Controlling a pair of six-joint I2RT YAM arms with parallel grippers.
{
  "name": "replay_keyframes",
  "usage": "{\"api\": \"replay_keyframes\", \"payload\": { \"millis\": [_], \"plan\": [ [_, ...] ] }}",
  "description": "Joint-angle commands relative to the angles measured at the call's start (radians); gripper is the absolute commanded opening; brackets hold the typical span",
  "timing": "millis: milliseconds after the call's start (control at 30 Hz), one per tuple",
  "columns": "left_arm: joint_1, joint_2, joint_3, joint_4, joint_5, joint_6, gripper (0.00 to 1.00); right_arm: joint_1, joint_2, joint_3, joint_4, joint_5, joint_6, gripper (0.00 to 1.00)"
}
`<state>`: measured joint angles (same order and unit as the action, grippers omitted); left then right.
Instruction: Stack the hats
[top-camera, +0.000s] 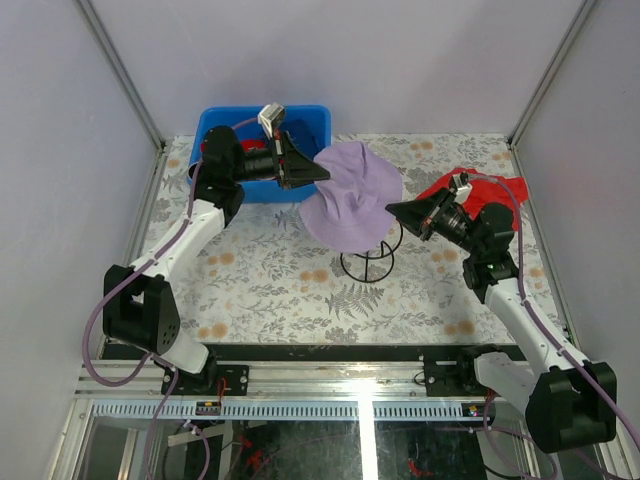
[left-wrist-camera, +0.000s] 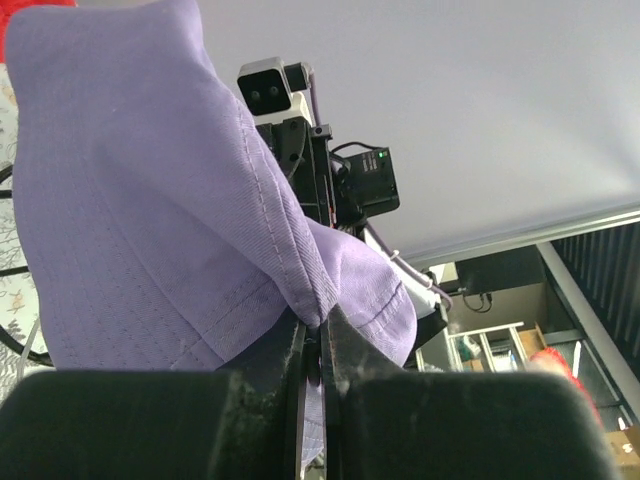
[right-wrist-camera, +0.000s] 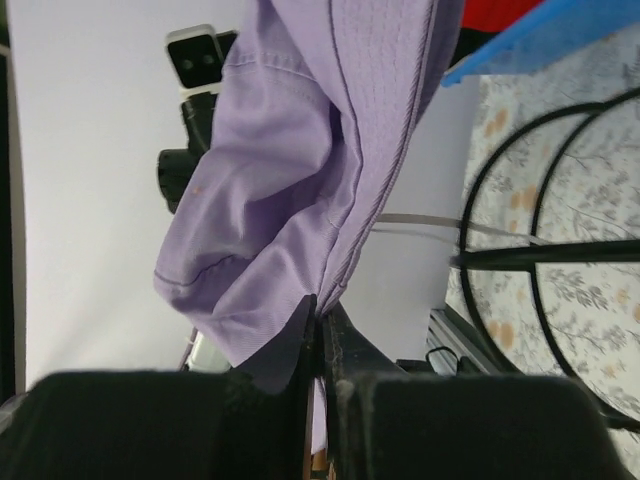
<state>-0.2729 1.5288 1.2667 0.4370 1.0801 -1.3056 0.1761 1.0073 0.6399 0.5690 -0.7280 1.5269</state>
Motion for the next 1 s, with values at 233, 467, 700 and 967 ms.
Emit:
{"api": "replay_keyframes", "payload": {
  "millis": [233, 467, 700, 967],
  "plan": [
    [-0.066, -0.008, -0.069, -0.129, -0.018, 0.263, 0.00, -0.051, -0.124, -0.085, -0.181, -0.057, -0.161, 0.00],
    [-0.074, -0.001, -0.133, -0.184, -0.048, 0.368, 0.00, -0.089, -0.191, -0.170, -0.303, -0.059, -0.236, 0.00],
    [-0.095, 0.026, -0.132, -0.246, -0.071, 0.442, 0.00, -0.132, -0.265, -0.232, -0.434, -0.049, -0.290, 0.00],
    [-0.096, 0.037, -0.144, -0.254, -0.083, 0.458, 0.47, -0.150, -0.272, -0.293, -0.442, -0.033, -0.298, 0.00]
  ]
}}
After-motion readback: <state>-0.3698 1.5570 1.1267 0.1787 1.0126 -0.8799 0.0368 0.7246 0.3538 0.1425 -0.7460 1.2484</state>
